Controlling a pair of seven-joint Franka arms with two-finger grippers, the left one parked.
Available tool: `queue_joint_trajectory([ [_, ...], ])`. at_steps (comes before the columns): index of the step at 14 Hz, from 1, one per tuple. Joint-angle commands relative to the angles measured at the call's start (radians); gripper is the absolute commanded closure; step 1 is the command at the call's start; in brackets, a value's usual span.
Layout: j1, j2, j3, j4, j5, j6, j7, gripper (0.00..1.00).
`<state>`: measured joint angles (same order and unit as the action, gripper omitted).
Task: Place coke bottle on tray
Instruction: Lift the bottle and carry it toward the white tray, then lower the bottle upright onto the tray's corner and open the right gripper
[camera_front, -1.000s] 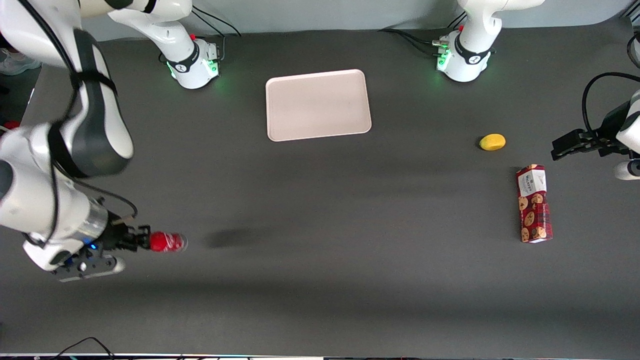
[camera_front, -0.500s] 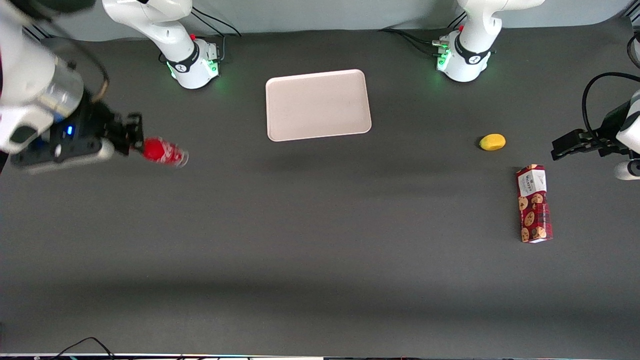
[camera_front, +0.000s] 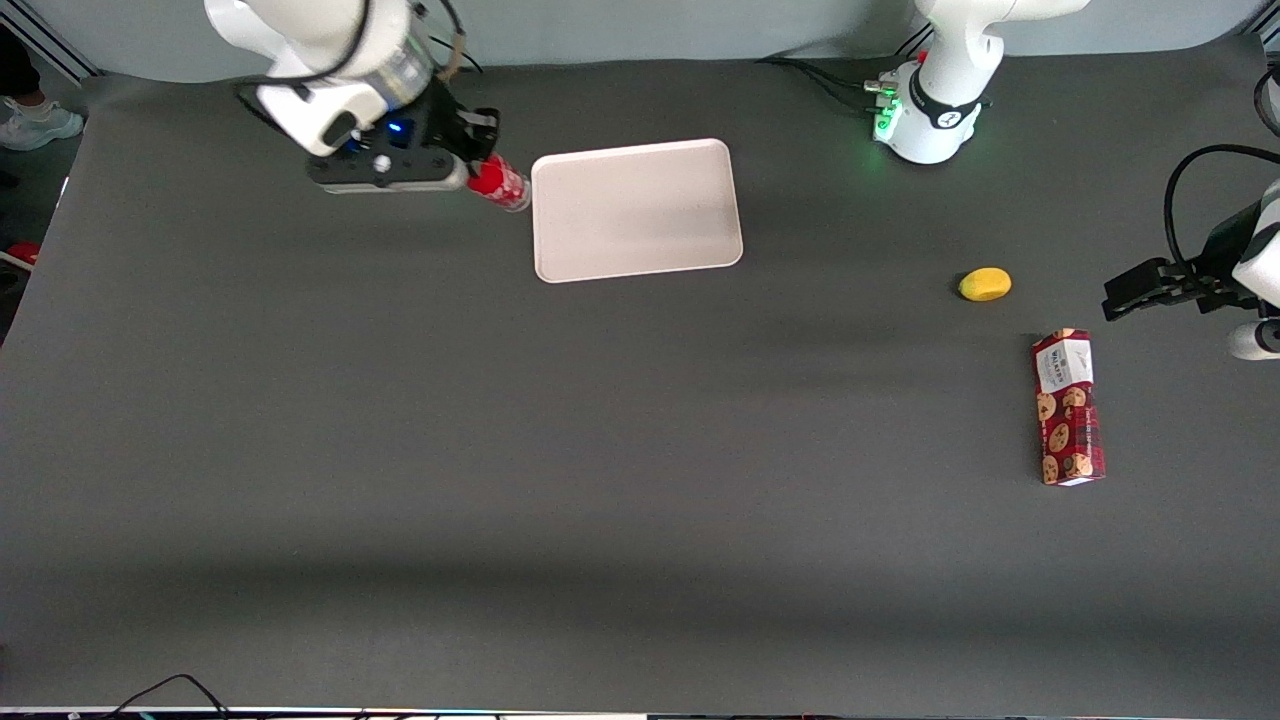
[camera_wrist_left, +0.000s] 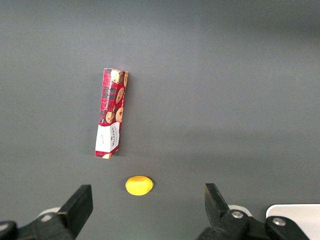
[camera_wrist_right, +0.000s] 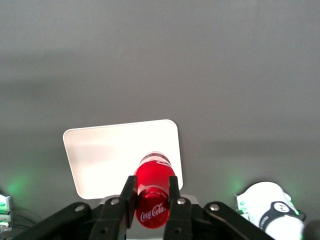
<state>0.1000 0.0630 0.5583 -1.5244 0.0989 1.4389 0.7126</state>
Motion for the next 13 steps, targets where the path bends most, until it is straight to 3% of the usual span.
queue_joint_trajectory([
  [1, -0.023, -0.230, 0.018, -0.365, 0.077, 0.193, 0.013, 1.00],
  [3, -0.020, -0.290, 0.069, -0.526, 0.104, 0.318, 0.062, 1.00],
  [5, -0.023, -0.298, 0.199, -0.703, 0.104, 0.537, 0.202, 1.00],
  [10, -0.026, -0.305, 0.272, -0.868, 0.099, 0.736, 0.257, 1.00],
  [13, -0.022, -0.307, 0.304, -0.893, 0.099, 0.748, 0.307, 1.00],
])
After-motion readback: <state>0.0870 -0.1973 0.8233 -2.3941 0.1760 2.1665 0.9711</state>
